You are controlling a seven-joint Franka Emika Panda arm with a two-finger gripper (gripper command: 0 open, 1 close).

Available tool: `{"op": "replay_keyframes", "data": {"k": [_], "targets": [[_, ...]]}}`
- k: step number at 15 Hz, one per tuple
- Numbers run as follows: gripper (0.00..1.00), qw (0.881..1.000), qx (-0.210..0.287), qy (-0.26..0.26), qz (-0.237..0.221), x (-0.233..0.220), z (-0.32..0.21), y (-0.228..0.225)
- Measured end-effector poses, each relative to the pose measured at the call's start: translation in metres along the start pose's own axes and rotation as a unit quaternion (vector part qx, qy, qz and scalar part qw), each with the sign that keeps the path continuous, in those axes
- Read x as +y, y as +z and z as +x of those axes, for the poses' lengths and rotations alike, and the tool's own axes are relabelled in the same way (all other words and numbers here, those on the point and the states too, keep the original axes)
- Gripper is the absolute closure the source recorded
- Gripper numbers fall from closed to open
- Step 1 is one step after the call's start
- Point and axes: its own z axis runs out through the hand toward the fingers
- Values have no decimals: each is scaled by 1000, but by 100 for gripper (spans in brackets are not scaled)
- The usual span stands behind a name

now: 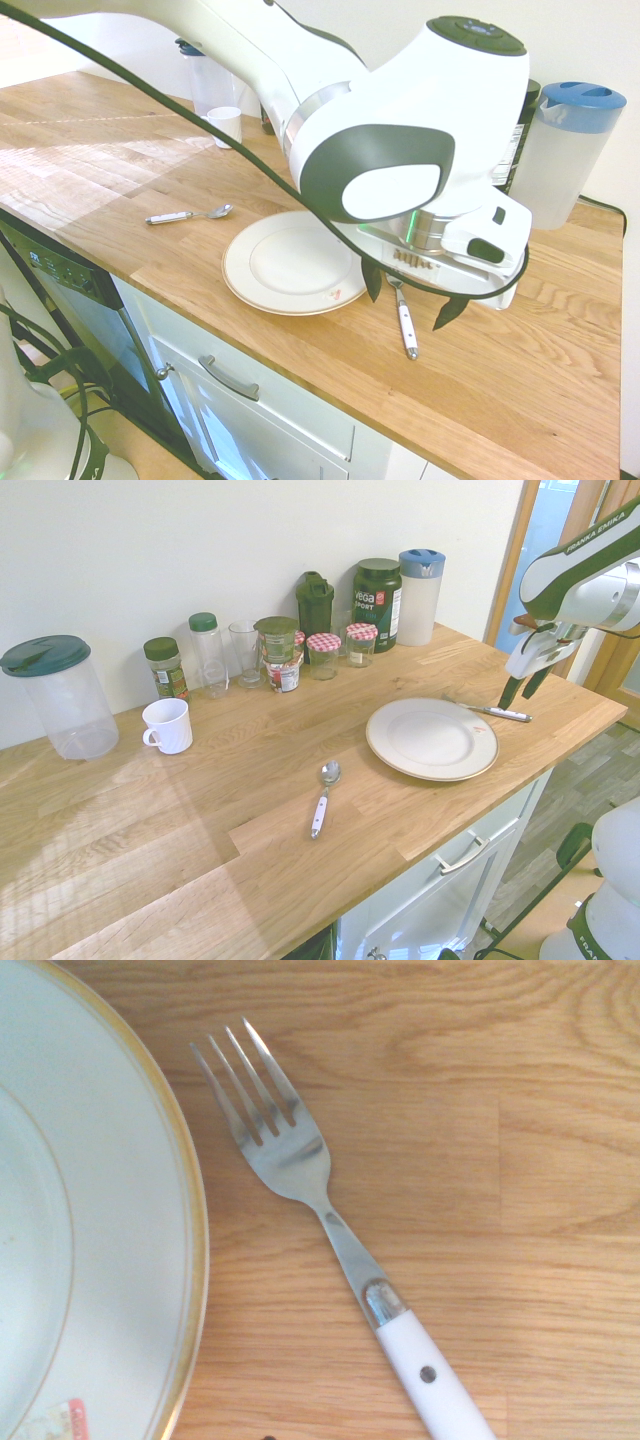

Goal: Put the fork into the plate

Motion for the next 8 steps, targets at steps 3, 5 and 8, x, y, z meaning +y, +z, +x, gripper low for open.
{"op": "replay_keyframes", "data": {"k": [3, 5, 8], "targets": [[0, 1000, -6, -6, -4, -4, 1, 12], [0, 1000, -10, -10, -4, -8, 0, 16], [100, 1000, -13, -8, 3, -10, 2, 19]]}}
